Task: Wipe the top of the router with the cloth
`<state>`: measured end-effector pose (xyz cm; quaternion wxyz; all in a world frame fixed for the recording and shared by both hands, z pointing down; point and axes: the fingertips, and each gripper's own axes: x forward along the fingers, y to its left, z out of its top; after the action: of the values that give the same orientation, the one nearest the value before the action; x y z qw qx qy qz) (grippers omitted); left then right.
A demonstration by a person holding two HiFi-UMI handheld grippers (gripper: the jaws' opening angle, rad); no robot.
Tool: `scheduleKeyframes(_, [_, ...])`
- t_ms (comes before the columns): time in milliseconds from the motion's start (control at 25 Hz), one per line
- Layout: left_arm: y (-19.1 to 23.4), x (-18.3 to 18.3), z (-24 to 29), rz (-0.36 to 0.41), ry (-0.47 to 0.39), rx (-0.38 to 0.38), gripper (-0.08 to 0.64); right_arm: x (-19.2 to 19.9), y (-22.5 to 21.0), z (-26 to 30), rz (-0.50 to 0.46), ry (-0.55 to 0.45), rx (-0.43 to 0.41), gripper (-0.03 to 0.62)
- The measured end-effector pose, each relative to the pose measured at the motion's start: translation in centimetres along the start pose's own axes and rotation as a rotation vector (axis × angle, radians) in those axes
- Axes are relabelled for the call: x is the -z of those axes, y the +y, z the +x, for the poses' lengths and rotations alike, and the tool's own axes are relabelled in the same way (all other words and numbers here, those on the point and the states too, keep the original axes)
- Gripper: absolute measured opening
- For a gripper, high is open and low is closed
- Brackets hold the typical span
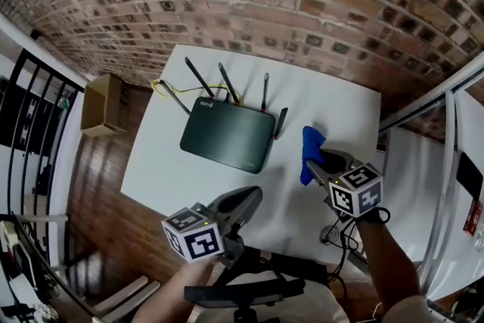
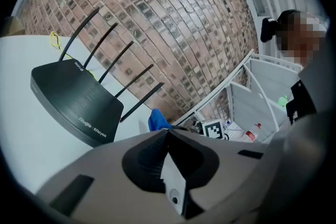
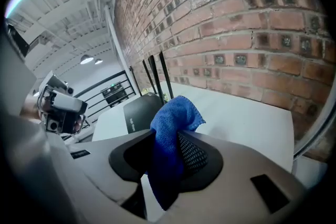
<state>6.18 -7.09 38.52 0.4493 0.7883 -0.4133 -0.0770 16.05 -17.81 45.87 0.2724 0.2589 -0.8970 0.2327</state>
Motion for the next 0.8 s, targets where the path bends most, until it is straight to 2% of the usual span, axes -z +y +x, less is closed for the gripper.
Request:
scheduleKeyframes(200, [1.6, 0.3, 3.9, 0.025, 0.049, -0.03, 0.024, 0.3, -3.0, 2.6, -0.092, 0.065, -0.028, 0.137])
scheduleKeyframes(440, [4.3, 0.2, 7.4, 0.08, 0.083, -0.106, 0.023, -0.3, -6.4, 6.9, -0.23, 0.099, -0.065, 0.137])
scheduleKeyframes(600, [5.9, 0.1, 9.2, 0.113, 0.091, -0.152, 0.025, -1.1, -8.2, 9.9, -0.373, 0.115, -0.057, 0.137])
scheduleKeyframes(800, [6.4, 0.8, 10.8, 0.118, 0.12, -0.172, 0.025, -3.0, -8.6, 12.3, -0.572, 0.12, -0.077, 0.135])
